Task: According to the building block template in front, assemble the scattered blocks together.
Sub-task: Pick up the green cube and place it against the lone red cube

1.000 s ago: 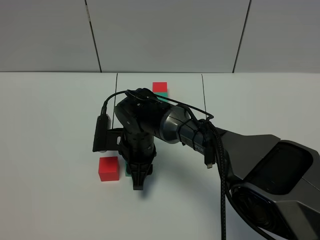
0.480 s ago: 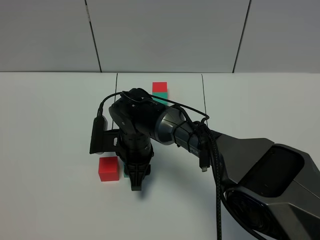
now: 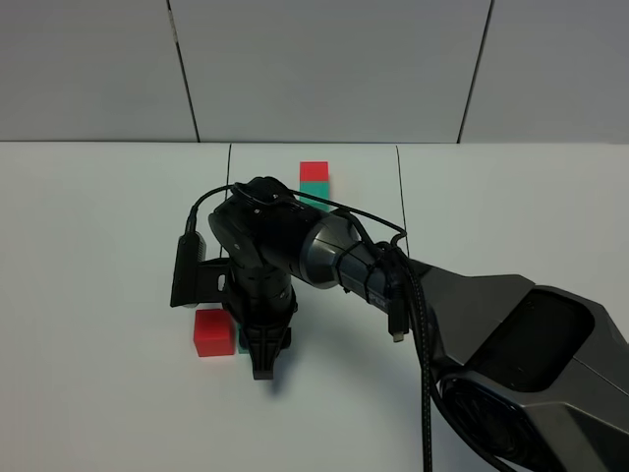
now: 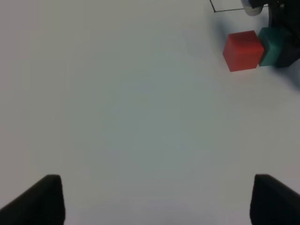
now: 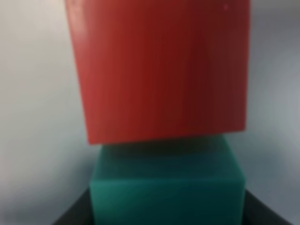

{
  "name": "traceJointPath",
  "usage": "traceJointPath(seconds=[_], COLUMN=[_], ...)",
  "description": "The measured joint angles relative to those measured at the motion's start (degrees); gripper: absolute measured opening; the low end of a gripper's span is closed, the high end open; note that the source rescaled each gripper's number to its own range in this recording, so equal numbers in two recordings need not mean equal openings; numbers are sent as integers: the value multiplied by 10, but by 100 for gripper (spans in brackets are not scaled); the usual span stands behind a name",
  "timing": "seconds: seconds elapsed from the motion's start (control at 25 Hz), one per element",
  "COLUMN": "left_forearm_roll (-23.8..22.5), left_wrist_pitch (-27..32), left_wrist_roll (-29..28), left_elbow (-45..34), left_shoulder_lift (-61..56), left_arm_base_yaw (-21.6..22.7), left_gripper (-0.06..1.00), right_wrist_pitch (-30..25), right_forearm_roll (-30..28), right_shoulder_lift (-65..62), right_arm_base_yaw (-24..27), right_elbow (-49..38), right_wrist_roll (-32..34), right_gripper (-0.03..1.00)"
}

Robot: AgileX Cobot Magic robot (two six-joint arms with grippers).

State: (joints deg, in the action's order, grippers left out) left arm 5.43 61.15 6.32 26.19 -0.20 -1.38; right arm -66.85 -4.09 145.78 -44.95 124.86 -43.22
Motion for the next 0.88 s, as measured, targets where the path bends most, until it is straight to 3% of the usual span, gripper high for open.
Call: traceJointPath(seconds=[0.88], left_forearm_roll=[0], left_wrist_pitch=[0], left_wrist_roll=[0], left_elbow=[0], left_shoulder_lift=[0], left_arm_base_yaw=[0], left_gripper=[77], right_wrist_pitch=[0], right_forearm_roll=[-1], right_shoulder_lift=[1], right_arm_base_yaw=[-2], right_elbow=[0], right_wrist_roll=[-13], right_gripper=[0])
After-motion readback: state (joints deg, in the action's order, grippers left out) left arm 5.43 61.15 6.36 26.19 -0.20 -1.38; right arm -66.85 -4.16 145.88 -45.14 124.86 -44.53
